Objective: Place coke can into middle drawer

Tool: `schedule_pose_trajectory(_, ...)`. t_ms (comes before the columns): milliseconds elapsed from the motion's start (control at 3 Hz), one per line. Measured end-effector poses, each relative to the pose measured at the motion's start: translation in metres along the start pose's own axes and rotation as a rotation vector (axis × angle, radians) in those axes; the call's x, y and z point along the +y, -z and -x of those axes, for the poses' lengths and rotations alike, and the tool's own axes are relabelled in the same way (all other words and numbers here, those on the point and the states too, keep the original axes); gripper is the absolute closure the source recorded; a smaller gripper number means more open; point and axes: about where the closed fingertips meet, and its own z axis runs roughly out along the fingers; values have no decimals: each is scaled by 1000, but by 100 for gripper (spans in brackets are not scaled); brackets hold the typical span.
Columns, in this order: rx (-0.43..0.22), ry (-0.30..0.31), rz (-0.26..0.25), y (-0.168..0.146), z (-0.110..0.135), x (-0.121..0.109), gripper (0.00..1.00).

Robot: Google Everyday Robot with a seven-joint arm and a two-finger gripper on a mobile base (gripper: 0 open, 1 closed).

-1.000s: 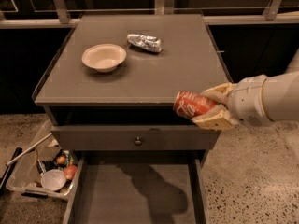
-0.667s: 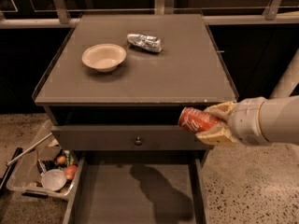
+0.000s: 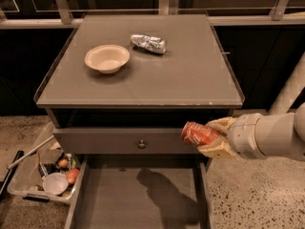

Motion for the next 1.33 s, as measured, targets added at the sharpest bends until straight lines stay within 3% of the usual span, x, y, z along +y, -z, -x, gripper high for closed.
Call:
schedule_pose_trajectory(667, -79, -117, 117, -68, -10, 50, 100)
schedule_pose_trajectory(1333, -115, -159, 117, -145, -33, 77, 100)
